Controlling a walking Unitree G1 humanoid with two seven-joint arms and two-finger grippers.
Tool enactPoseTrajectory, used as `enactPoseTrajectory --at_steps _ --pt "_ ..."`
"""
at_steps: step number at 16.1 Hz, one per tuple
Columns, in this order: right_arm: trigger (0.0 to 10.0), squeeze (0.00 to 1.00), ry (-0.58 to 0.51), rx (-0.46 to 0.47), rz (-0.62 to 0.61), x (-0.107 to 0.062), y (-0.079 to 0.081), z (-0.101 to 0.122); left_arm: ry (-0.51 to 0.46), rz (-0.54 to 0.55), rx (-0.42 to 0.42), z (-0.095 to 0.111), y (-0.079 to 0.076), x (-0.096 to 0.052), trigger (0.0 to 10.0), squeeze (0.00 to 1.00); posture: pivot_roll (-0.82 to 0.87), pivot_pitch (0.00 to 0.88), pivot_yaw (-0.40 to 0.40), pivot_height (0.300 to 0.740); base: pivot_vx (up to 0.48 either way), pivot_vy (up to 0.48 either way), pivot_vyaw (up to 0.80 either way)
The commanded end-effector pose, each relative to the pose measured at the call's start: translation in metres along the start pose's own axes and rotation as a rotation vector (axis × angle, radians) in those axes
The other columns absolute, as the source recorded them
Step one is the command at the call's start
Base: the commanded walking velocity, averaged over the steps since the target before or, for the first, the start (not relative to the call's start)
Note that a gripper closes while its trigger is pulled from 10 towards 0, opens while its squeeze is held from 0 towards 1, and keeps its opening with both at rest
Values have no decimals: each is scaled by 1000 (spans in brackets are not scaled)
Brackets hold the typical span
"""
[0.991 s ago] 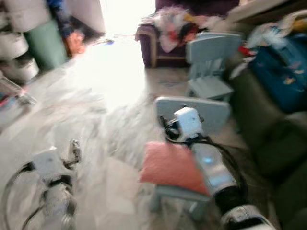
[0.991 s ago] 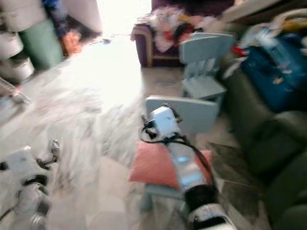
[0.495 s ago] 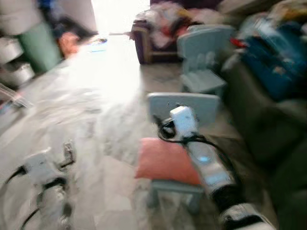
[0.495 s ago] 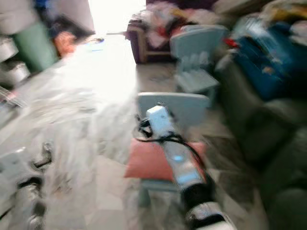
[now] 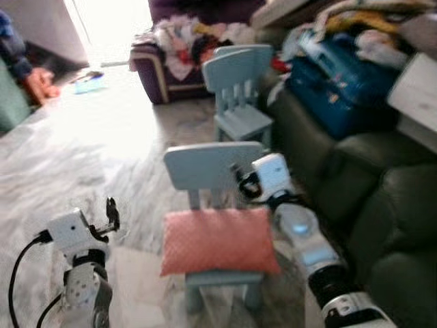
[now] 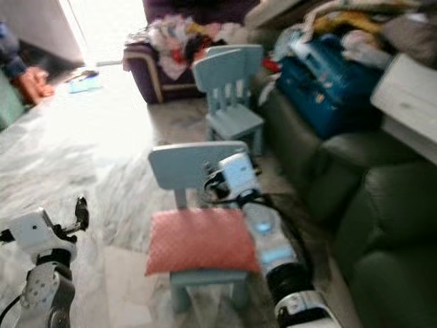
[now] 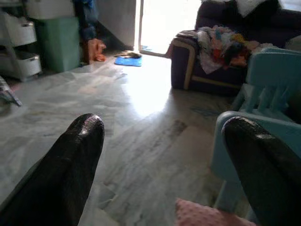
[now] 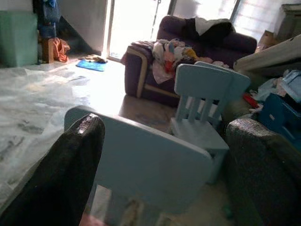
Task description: Move the pillow to the sofa
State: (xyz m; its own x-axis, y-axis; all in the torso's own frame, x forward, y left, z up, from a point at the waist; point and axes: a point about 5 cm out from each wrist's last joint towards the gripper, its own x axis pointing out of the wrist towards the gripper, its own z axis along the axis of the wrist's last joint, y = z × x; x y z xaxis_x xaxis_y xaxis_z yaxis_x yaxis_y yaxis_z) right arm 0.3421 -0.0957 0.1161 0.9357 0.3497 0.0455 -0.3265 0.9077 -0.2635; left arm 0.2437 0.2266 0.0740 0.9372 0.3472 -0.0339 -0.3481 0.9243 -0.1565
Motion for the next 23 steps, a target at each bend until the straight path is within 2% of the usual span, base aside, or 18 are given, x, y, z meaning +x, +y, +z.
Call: enactPoseTrajectory --at_steps 1,3,4,23 --pt "10000 0 -28 0 38 4 10 8 -7 34 9 2 7 0 10000 0 -132 27 52 740 401 262 0" --pt "10000 0 -29 0 41 4 10 8 -3 17 -33 1 2 0 10000 0 -131 28 50 740 0 0 0" --pt "10000 0 -29 -1 44 4 11 8 -3 18 -13 1 1 0 10000 0 -130 29 50 740 0 0 0" --pt "10000 0 -7 37 51 0 15 3 56 9 9 -11 7 -10 10000 0 -108 52 49 740 0 0 0"
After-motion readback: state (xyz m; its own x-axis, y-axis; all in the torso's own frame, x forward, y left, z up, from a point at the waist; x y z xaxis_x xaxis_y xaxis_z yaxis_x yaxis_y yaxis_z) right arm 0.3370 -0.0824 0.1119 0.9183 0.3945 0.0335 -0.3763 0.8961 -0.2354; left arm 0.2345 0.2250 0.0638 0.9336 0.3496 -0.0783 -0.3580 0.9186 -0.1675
